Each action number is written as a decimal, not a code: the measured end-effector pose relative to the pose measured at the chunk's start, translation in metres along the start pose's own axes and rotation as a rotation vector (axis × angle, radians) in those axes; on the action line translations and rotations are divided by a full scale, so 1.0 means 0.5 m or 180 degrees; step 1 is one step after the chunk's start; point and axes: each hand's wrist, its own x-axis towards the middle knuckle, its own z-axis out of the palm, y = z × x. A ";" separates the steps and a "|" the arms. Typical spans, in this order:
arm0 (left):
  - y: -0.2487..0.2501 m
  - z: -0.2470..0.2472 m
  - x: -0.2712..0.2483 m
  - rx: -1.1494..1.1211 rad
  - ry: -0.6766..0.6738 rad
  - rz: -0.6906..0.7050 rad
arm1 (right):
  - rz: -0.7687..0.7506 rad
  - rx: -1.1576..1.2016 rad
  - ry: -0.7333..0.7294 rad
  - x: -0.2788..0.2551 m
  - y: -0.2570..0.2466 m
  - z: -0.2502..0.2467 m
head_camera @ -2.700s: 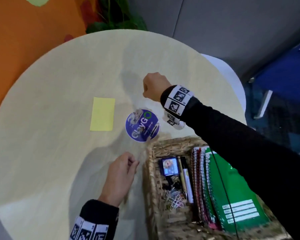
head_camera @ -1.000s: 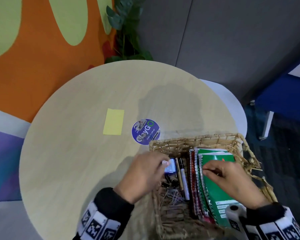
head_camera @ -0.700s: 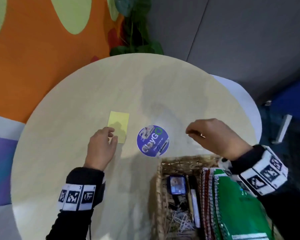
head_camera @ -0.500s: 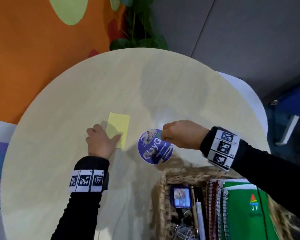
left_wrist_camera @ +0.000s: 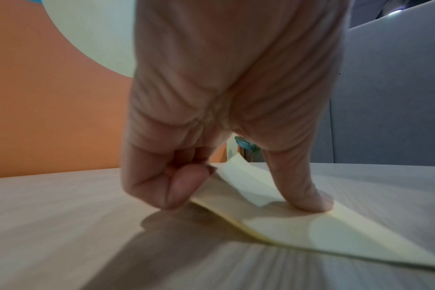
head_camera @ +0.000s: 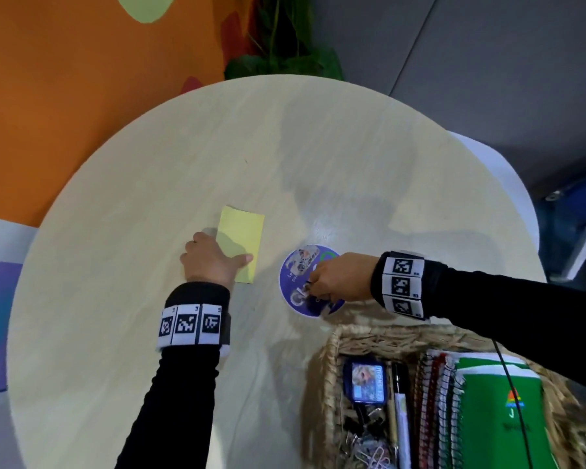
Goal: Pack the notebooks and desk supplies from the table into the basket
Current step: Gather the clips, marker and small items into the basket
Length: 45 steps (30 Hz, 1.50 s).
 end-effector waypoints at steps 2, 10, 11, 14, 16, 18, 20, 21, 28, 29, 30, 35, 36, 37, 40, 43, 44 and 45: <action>-0.002 -0.003 0.001 0.0096 -0.0091 0.0142 | 0.0254 0.0231 0.0057 -0.018 0.001 -0.006; 0.009 -0.031 -0.053 -0.0496 0.0016 0.0209 | 0.1213 0.1430 0.1382 -0.231 -0.092 -0.026; 0.011 -0.040 -0.064 -0.0533 0.0069 0.0276 | 0.1244 0.1555 0.1386 -0.255 -0.122 -0.019; 0.015 -0.078 -0.103 -0.0711 0.0206 0.0684 | 0.1202 0.1616 0.0860 -0.285 -0.212 0.030; 0.013 -0.107 -0.140 -0.0826 0.0317 0.0955 | 0.1169 0.1588 0.0485 -0.280 -0.269 0.075; 0.004 -0.135 -0.184 -0.0991 0.0432 0.1147 | 0.1136 0.1496 0.0275 -0.263 -0.311 0.120; -0.013 -0.157 -0.236 -0.1184 0.0538 0.1337 | 0.1103 0.1292 0.0108 -0.243 -0.337 0.153; -0.023 -0.165 -0.263 -0.1265 0.0567 0.1427 | 0.1094 0.1187 0.0032 -0.234 -0.346 0.160; -0.060 -0.169 -0.424 -0.1515 0.0346 0.2008 | 0.1335 0.0997 -0.0076 -0.225 -0.383 0.160; -0.047 -0.163 -0.438 -0.1512 0.0357 0.2113 | 0.1456 0.1068 0.0055 -0.236 -0.382 0.159; -0.029 -0.158 -0.454 -0.1476 0.0391 0.2242 | 0.1604 0.1175 0.0242 -0.251 -0.381 0.158; 0.080 -0.097 -0.498 -0.0630 0.0126 0.3139 | 0.2277 0.2289 0.1595 -0.364 -0.395 0.188; 0.102 -0.081 -0.496 -0.0392 0.0001 0.3203 | 0.2390 0.2467 0.1889 -0.387 -0.406 0.204; 0.121 -0.061 -0.489 -0.0115 -0.0095 0.3264 | 0.2508 0.2577 0.2118 -0.409 -0.420 0.221; 0.166 -0.020 -0.477 0.0758 -0.0205 0.3244 | 0.2839 0.2784 0.2550 -0.462 -0.464 0.276; 0.184 0.006 -0.476 0.1440 -0.0259 0.3073 | 0.3147 0.2954 0.2783 -0.503 -0.501 0.325; 0.187 0.011 -0.480 0.1648 -0.0244 0.3046 | 0.3213 0.2979 0.2869 -0.513 -0.509 0.341; 0.190 0.016 -0.481 0.1808 -0.0248 0.3036 | 0.3255 0.3015 0.2956 -0.523 -0.516 0.354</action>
